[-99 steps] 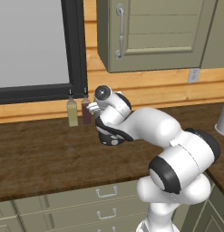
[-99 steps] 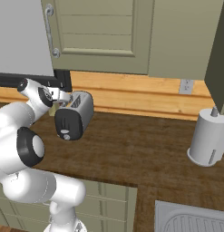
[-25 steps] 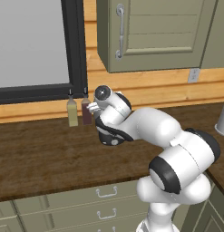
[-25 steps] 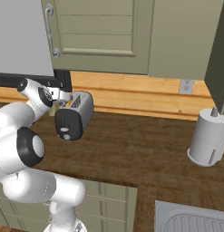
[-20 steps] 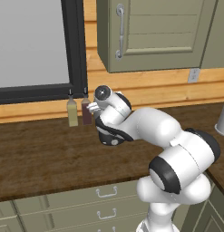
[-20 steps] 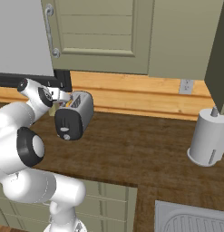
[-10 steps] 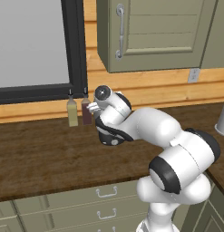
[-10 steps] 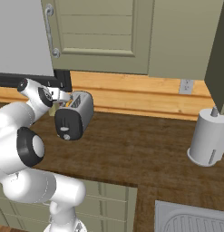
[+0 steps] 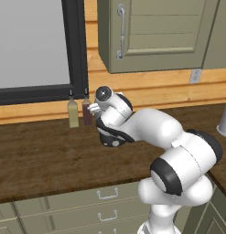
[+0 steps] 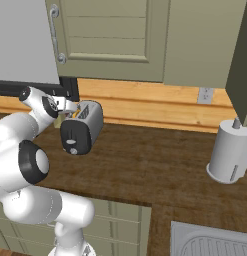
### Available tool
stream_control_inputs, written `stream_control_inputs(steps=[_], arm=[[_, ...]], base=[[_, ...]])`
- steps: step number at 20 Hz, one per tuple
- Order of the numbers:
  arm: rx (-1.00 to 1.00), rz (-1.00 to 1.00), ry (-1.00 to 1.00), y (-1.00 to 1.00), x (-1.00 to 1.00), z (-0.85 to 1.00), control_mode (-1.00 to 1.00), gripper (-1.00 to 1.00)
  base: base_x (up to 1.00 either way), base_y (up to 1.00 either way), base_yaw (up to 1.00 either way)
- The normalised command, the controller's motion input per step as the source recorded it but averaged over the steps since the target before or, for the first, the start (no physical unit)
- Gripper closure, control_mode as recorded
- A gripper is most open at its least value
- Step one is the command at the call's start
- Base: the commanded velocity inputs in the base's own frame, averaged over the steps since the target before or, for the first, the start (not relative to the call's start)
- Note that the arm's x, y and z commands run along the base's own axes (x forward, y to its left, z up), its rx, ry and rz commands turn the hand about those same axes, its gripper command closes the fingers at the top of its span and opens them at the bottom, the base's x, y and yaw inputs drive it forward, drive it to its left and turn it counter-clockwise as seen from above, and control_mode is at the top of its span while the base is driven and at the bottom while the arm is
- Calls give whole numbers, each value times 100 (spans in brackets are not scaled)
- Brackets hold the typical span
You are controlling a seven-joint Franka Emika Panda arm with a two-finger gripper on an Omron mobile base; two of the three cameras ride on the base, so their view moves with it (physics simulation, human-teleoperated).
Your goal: Start the toaster. Once the lever pops up, take the bread to the plate on the dining counter.
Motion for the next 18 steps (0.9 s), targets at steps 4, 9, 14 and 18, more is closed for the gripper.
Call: stream_control_inputs(steps=[4, 9, 14, 18], arm=[[0, 0, 0, 0, 0, 0, -100, -100], [0, 0, 0, 0, 0, 0, -100, -100], [0, 0, 0, 0, 0, 0, -100, -100], [0, 0, 0, 0, 0, 0, -100, -100]], base=[[0, 0, 0], [0, 0, 0], [0, 0, 0], [0, 0, 0]])
